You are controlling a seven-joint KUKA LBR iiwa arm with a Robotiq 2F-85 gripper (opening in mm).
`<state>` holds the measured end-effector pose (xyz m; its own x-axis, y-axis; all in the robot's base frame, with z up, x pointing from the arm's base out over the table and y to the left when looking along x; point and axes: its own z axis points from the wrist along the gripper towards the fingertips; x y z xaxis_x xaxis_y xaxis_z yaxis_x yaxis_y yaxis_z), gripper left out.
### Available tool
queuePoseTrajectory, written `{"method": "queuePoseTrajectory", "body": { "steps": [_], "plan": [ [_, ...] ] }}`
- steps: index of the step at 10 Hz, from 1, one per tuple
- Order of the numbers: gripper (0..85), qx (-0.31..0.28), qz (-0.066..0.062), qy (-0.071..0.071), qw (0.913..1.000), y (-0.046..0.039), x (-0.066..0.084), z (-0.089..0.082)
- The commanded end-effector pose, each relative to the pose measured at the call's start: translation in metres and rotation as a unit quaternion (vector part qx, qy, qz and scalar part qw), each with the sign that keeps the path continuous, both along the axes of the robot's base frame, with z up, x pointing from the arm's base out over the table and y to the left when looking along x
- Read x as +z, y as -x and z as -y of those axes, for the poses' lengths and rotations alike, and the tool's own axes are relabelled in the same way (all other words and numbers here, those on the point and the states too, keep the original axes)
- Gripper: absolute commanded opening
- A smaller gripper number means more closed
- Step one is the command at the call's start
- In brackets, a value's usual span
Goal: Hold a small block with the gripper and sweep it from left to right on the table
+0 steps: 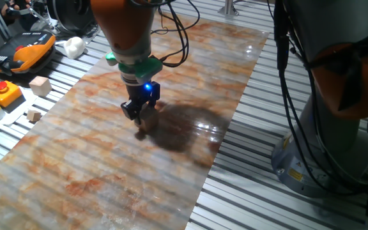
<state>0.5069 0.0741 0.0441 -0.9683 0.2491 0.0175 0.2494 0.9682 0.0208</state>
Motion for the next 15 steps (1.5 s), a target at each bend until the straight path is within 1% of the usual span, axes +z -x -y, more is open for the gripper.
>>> {"method": "queuePoseTrajectory", "body": {
  "steps": [1, 6, 7, 8, 10, 11, 12, 15],
  "plan": [
    [0.0, -0.002, 0.0, -0.001, 1.0, -0.001, 0.001, -0.001],
    [0.0, -0.007, -0.005, -0.001, 1.0, -0.0019, 0.004, -0.012],
    [17.0, -0.012, -0.004, 0.001, 0.9999, -0.0022, 0.005, -0.014],
    [17.0, -0.019, -0.003, 0.003, 0.9998, -0.0025, 0.006, -0.017],
    [51.0, -0.034, -0.001, 0.006, 0.9994, -0.0034, 0.009, -0.022],
    [51.0, -0.042, -0.001, 0.006, 0.9991, -0.0037, 0.01, -0.026],
    [68.0, -0.052, -0.008, 0.004, 0.9986, -0.004, 0.013, -0.03],
    [68.0, -0.056, -0.008, 0.009, 0.9984, -0.0044, 0.015, -0.034]
  ]
}}
